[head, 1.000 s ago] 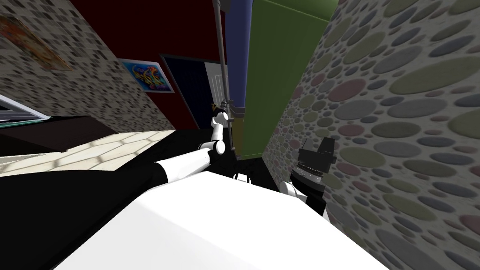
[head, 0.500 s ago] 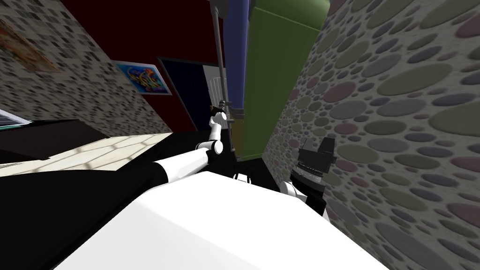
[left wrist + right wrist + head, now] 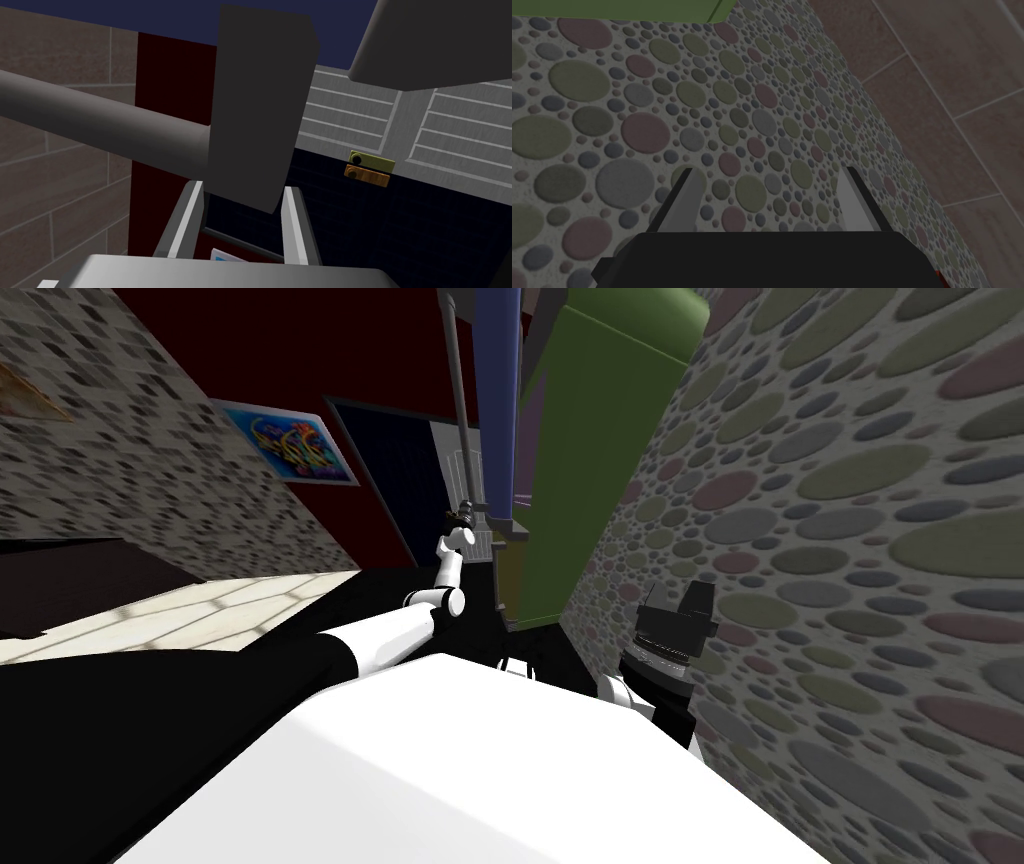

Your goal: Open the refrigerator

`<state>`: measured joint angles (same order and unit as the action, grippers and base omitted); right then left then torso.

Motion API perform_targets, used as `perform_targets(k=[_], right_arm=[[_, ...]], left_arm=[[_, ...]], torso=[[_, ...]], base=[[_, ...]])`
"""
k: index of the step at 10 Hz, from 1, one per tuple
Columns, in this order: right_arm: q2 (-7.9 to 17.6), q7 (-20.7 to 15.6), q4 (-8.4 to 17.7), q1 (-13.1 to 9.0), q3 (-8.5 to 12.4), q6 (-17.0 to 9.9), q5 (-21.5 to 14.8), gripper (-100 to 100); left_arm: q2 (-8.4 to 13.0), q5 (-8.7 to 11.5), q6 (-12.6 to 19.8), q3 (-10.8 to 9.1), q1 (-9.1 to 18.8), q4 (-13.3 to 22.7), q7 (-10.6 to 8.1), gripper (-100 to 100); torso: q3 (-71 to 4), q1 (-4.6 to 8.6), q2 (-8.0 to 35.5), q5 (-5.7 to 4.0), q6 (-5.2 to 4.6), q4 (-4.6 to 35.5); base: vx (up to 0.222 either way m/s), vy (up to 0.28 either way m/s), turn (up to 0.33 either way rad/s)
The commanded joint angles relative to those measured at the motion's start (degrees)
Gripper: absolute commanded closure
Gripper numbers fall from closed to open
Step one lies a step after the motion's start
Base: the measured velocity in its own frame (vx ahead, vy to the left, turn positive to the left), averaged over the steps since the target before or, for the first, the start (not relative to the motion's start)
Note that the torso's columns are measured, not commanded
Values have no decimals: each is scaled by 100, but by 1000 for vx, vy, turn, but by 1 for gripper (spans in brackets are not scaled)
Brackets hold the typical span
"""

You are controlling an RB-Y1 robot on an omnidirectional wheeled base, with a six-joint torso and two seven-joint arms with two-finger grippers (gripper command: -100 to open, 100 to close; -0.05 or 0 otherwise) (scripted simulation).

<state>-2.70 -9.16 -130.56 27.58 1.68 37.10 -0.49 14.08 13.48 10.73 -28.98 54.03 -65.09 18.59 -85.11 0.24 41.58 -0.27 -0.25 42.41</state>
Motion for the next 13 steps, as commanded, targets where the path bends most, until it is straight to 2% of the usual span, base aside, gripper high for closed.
perform_targets(k=[1, 2, 3, 4, 5, 6, 7, 8, 10, 11, 12, 13], right_arm=[[-1, 0, 0, 0, 0, 0, 0, 0], [-1, 0, 0, 0, -1, 0, 0, 0], [0, 0, 0, -2, 0, 0, 0, 0], [1, 0, 0, -1, 0, 0, 0, 0], [0, 0, 0, 0, 0, 0, 0, 0], [0, 0, 0, 1, 0, 0, 0, 0], [1, 0, 0, -1, 0, 0, 0, 0], [1, 0, 0, -1, 1, 0, 0, 0], [0, 0, 0, 1, 0, 0, 0, 0], [-1, 0, 0, 1, -1, 0, 0, 0], [1, 0, 0, -2, 0, 0, 0, 0], [1, 0, 0, -1, 1, 0, 0, 0]], left_arm=[[217, 76, -16, 45, 26, -73, -25, 100], [495, 375, -164, 331, -252, -65, -316, 100], [663, 545, -164, 465, -252, -65, -352, 100], [791, 549, -164, 465, -252, -65, -352, 100], [822, 549, -164, 465, -252, -65, -352, 100], [1035, 835, -312, 753, -530, -57, -642, 100], [1203, 984, -312, 885, -530, -57, -679, 100], [1365, 1022, -312, 885, -530, -57, -679, 100], [1428, 1022, -312, 885, -530, -57, -679, 100], [1660, 1295, -460, 1132, -808, -48, -964, 100], [1842, 1466, -460, 1293, -808, -48, -1007, 100], [1979, 1495, -460, 1304, -808, -48, -1007, 100]], torso=[[-5, 22, -5, -16, -13, 7], [1, 38, 2, -22, -27, 3], [-2, -12, 4, -11, -45, 0], [-8, -27, -4, -6, -33, 10], [0, -3, 2, -10, -6, 11], [-1, 28, 2, -27, -21, 16], [-7, 4, -4, -22, -54, 4], [-17, 6, -16, -20, -47, 6], [-3, 56, 1, -43, -33, 18], [-1, 60, 6, -48, -45, 17], [-10, 14, -2, -33, -74, 5], [-18, -8, -14, -26, -55, 13]], base=[[16, -9, 26], [-25, 131, -232], [-60, 180, -172], [-34, 101, -32], [-1, 36, 58], [-18, 152, -197], [-45, 164, -158], [-21, 80, -18], [9, 10, 26], [-34, 125, -246], [-65, 189, -182], [-34, 108, -10]])
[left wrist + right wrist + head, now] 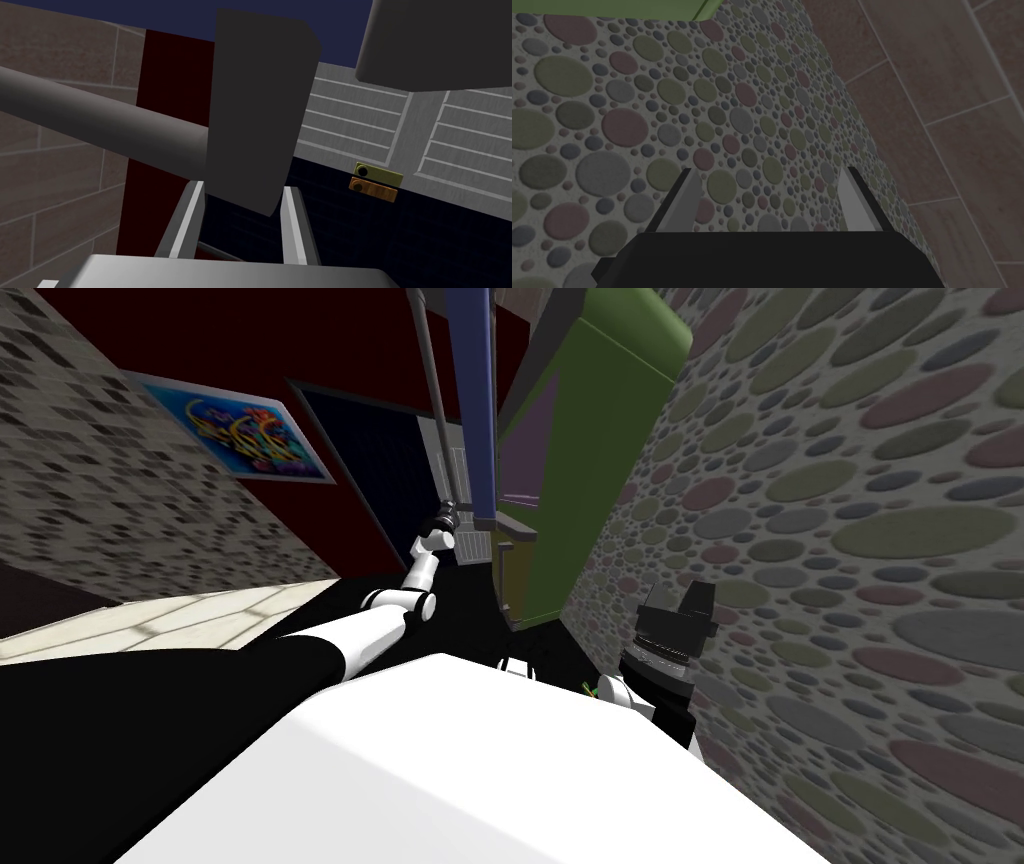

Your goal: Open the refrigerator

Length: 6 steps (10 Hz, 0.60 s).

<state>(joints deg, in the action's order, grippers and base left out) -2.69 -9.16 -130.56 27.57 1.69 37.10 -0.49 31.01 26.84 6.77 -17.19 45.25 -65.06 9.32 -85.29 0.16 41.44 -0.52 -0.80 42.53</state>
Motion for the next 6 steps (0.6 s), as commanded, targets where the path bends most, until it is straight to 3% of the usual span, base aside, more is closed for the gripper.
perform_targets(k=[1, 2, 3, 4, 5, 6], right_arm=[[-1, 0, 0, 1, 0, 0, 0, 0], [-1, 0, 0, 2, 0, 1, 0, 0], [-2, 0, -1, 2, -1, 1, 0, 0], [0, 0, 0, 0, 0, 0, 0, 0], [0, 0, 0, 0, 0, 0, 0, 0], [-1, 0, 0, 1, 0, 0, 0, 0]], left_arm=[[341, 159, -64, 126, 69, -52, -80, 100], [341, 159, -64, 126, 69, -52, -80, 100], [633, 488, -211, 467, -209, -44, -389, 100], [788, 632, -211, 546, -209, -44, -407, 100], [927, 632, -211, 546, -209, -44, -407, 100], [1148, 940, -359, 902, -487, -35, -697, 100]], torso=[[-1, 21, -5, -1, 25, -5], [6, 54, 1, -11, 20, -5], [15, 73, 15, -22, 8, 0], [15, 20, 22, -7, -13, -8], [5, 6, 7, 1, -6, -7], [2, 37, 0, -10, 19, -3]], base=[[3, 29, 50], [15, -9, 33], [-32, 148, -175], [-67, 186, -216], [-42, 80, -67], [-77, 160, -187]])
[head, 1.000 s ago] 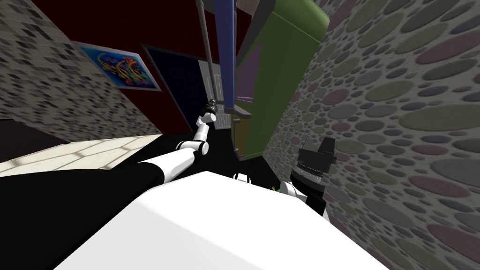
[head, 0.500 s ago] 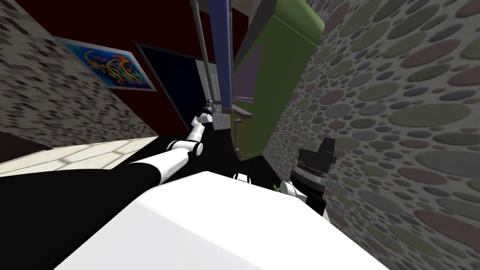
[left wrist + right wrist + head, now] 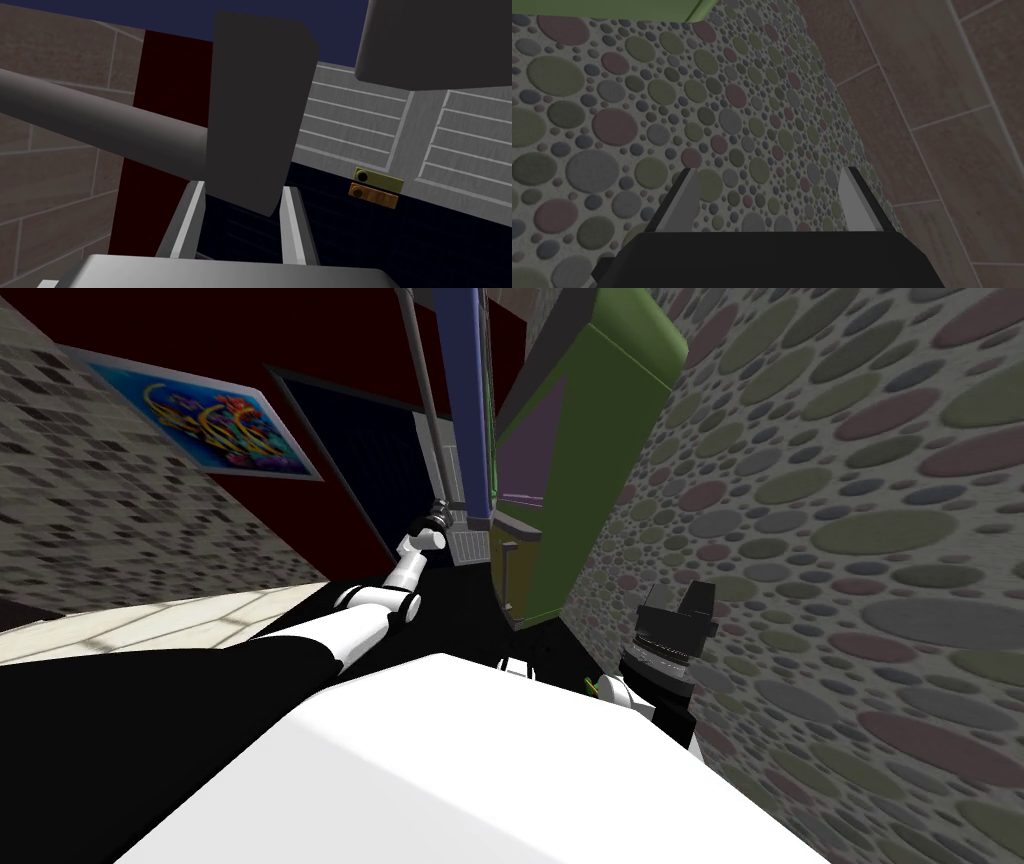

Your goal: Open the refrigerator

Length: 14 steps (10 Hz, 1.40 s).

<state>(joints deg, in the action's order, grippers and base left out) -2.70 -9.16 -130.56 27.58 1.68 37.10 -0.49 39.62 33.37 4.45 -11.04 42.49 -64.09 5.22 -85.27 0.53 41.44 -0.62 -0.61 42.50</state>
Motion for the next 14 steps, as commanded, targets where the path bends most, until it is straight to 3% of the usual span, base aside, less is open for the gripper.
perform_targets(k=[1, 3, 4, 5, 7, 8, 9, 10, 11, 12, 14], right_arm=[[1, 0, 0, -2, 0, 0, 0, 0], [0, 0, 0, 1, 0, 0, 0, 0], [-1, 0, 0, 1, 0, 0, 0, 0], [0, 0, 0, -1, 0, 0, 0, 0], [0, 0, 0, 1, 0, 0, 0, 0], [0, 0, 0, 1, 0, 0, 0, 0], [0, 0, 0, -2, 0, 0, 0, 0], [1, 0, 0, -1, 0, 0, 0, 0], [0, 0, 0, 1, 1, 0, 0, 0], [1, 0, 0, -1, 0, 0, 0, 0], [0, 0, 0, 1, 1, 0, 0, 0]], left_arm=[[478, 451, -128, 350, -211, -132, -324, 100], [691, 451, -128, 350, -211, -132, -324, 100], [856, 703, -275, 579, -488, -124, -597, 100], [1033, 857, -275, 715, -488, -124, -651, 100], [1297, 924, -275, 770, -488, -124, -651, 100], [1519, 1212, -423, 1034, -766, -116, -954, 100], [1727, 1385, -423, 1190, -766, -116, -978, 100], [1901, 1397, -423, 1190, -766, -116, -978, 100], [2063, 1641, -571, 1418, -1044, -108, -1252, 100], [2252, 1808, -571, 1562, -1044, -108, -1305, 100], [2508, 1870, -571, 1610, -1044, -108, -1305, 100]], torso=[[13, -18, 17, 17, -10, -20], [23, -10, 23, 23, 30, -12], [21, 8, 25, 9, 14, -10], [18, -23, 23, 25, -15, -29], [18, -36, 17, 37, 30, -24], [25, -11, 27, 24, 30, -18], [27, -40, 35, 40, -2, -36], [25, -65, 28, 55, 21, -37], [30, -46, 31, 48, 46, -27], [35, -69, 39, 70, 31, -51], [31, -53, 28, 67, 53, -46]], base=[[-66, 176, -150], [6, 47, 15], [-25, 108, -213], [-80, 167, -180], [-20, 58, 0], [-56, 120, -211], [-84, 176, -171], [-37, 97, -31], [-60, 160, -187], [-66, 164, -157], [-14, 50, 8]])
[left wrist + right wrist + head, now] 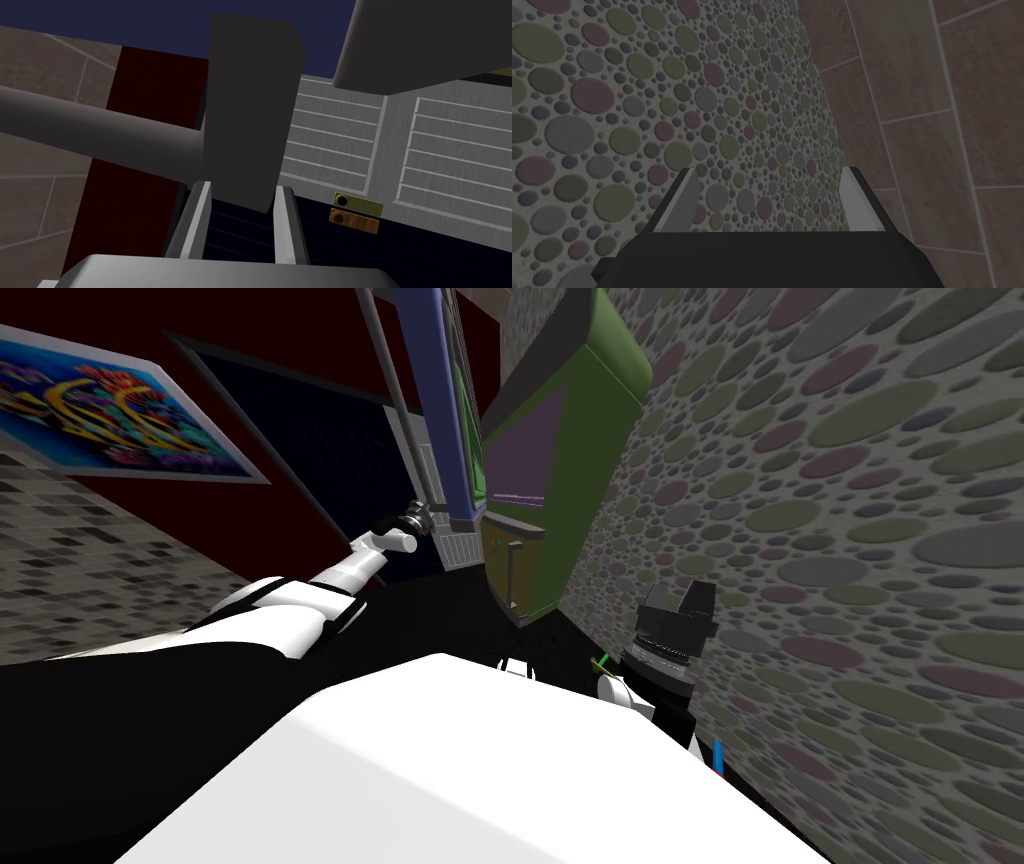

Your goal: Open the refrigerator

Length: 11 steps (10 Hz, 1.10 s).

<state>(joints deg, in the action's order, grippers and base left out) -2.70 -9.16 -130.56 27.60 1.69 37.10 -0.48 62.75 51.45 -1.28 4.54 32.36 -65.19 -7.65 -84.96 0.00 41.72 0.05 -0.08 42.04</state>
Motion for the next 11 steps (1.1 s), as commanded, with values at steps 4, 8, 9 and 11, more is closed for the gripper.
perform_targets(k=[4, 8, 9, 11], right_arm=[[2, 0, 0, -1, 2, 0, 0, 0], [3, 0, 1, -2, 2, -1, 0, 0], [3, 0, 0, 0, 2, 0, 0, 0], [2, 0, 0, 1, 2, 0, 0, 0]], left_arm=[[227, 210, -43, 218, -44, -303, -72, 100], [306, 369, -92, 407, -86, -616, -121, 100], [345, 449, -116, 502, -107, -773, -145, 100], [384, 529, -140, 597, -128, -930, -170, 100]], torso=[[9, -46, 21, -8, -20, 26], [-9, 30, 0, -36, -61, 14], [-13, 41, -16, -36, -41, 14], [-24, 48, -28, -43, -51, 13]], base=[[-13, 208, -19], [-46, 370, -55], [-16, 374, -46], [29, 339, -36]])
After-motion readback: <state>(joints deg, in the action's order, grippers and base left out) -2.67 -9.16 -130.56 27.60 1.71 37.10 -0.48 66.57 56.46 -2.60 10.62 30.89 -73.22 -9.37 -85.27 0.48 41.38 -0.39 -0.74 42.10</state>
